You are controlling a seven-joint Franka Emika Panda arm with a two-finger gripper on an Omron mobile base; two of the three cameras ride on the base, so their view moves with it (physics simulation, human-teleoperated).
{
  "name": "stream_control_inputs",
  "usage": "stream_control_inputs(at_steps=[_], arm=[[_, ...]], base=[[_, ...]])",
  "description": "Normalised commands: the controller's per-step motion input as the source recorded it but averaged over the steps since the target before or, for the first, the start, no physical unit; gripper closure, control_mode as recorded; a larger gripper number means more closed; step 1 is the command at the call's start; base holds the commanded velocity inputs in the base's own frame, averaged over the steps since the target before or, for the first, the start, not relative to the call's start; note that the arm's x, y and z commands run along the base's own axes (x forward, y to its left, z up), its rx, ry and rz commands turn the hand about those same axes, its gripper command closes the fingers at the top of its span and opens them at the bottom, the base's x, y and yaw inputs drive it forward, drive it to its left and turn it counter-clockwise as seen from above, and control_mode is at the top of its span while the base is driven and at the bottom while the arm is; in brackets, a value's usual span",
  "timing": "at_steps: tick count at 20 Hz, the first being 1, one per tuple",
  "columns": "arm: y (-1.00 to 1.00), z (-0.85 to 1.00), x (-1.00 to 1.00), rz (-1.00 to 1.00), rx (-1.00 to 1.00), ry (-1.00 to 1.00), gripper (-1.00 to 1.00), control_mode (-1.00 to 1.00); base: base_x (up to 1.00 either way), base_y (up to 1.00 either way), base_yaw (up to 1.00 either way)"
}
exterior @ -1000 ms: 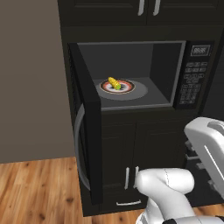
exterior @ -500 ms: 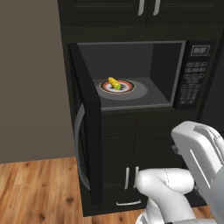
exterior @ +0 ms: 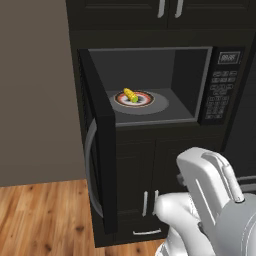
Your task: Pick the corn from the counter and place it in the microwave. Then turn on the microwave.
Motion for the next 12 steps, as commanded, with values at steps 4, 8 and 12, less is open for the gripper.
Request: stream_control_inputs(at_steps=[4, 8, 12], arm=[[0.29, -0.17, 0.05, 0.05, 0.02, 0.00, -1.00, -1.00], [0.32, -0.13, 0.18, 0.04, 0.00, 0.00, -1.00, -1.00], [0.28, -0.08, 0.23, 0.02, 0.00, 0.00, -1.00, -1.00]], base=[[0.00, 0.00, 0.00], [0.00, 0.00, 0.00], [0.00, 0.00, 0.00]])
